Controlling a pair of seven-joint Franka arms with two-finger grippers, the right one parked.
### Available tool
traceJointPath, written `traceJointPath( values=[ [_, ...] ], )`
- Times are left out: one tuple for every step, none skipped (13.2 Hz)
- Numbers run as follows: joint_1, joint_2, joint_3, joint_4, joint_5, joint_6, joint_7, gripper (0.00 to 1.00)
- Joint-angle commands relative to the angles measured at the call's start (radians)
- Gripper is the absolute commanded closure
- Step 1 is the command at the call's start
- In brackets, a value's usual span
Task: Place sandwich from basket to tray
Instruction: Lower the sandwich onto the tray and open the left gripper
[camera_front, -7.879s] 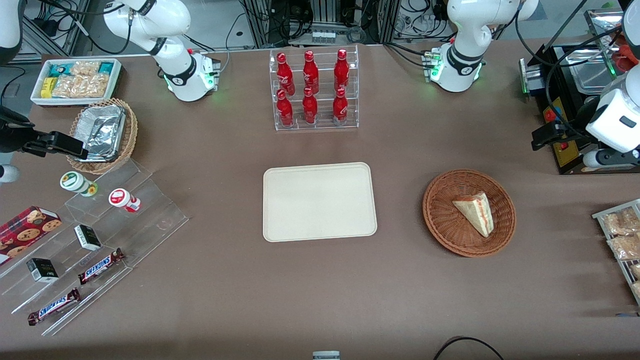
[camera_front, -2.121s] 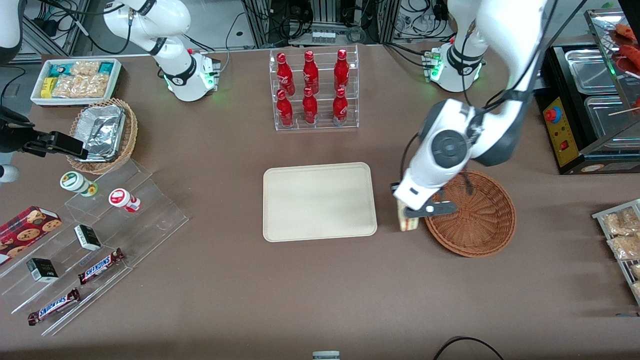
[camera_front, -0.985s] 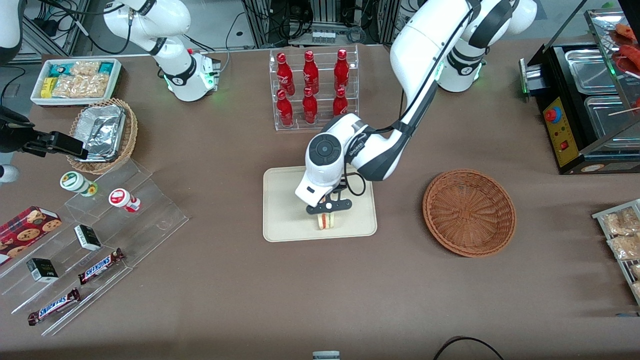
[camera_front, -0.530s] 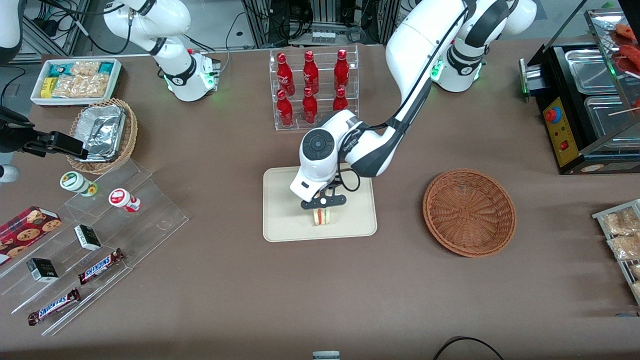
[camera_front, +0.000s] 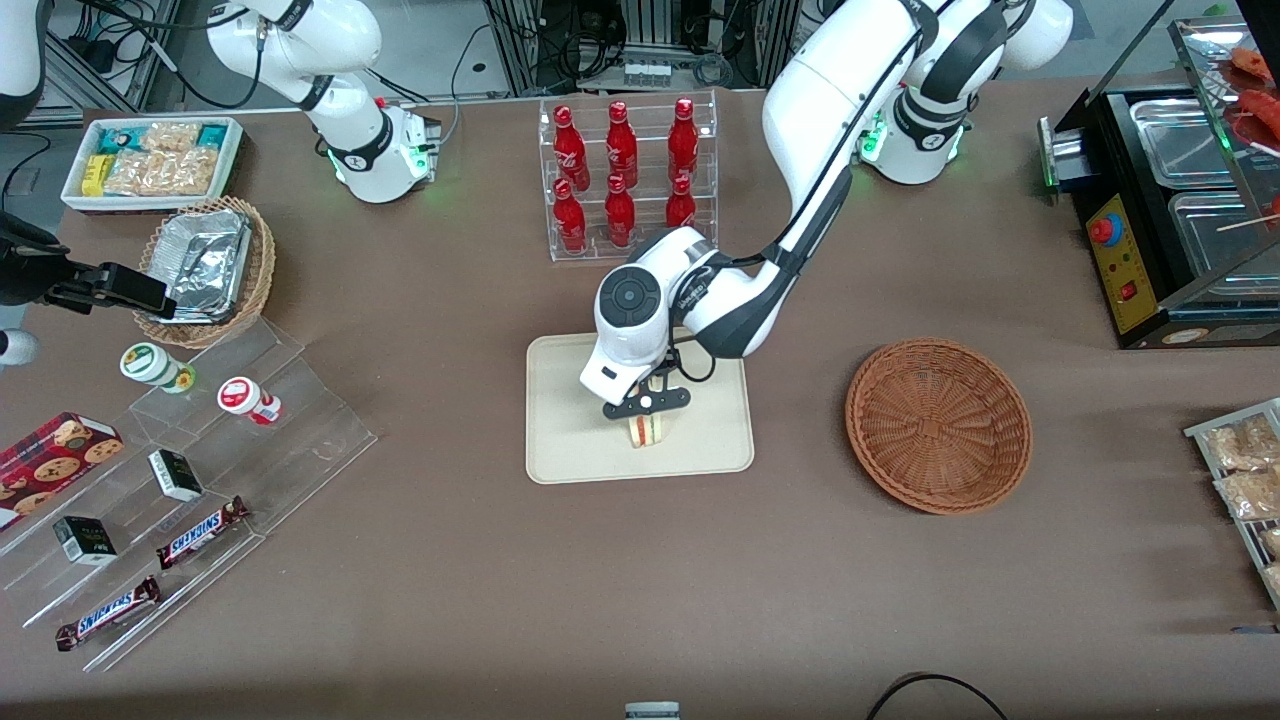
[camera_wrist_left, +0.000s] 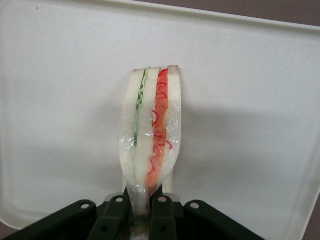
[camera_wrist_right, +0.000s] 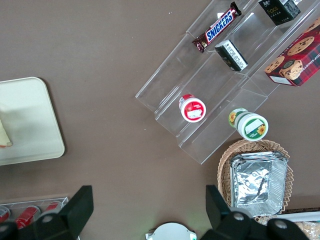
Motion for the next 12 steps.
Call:
traceJointPath(
  values=[
    [-0.012,0.009,0.015,0.034,-0.005,-0.001,-0.022,0.00],
    [-0.009,0.002,0.016,0.035,-0.006,-0.002,-0.019,0.00],
    [-0.003,-0.006,0.016,0.037,-0.008,-0.010,-0.013,0.00],
    [-0.003,-0.018,0.016,0.037,-0.008,-0.018,-0.005,0.00],
    [-0.006,-0.036,0.018,0.037,-0.006,-0.030,-0.008,0.00],
    [-0.007,-0.059,0.018,0.037,-0.006,-0.054,-0.005,0.00],
    [-0.003,-0.075,0.015,0.037,-0.009,-0.080,-0.005,0.00],
    [0.000,-0.101,0.016,0.037,-0.009,-0.112,-0.003,0.00],
    [-0.001,-0.128,0.018,0.035,-0.008,-0.137,-0.002,0.00],
    [0.003,-0.165,0.018,0.034,-0.008,-0.159,0.004,0.00],
    [0.023,-0.199,0.020,0.032,-0.005,-0.185,0.048,0.00],
    [0.035,-0.227,0.020,0.031,0.000,-0.212,0.102,0.00]
  ],
)
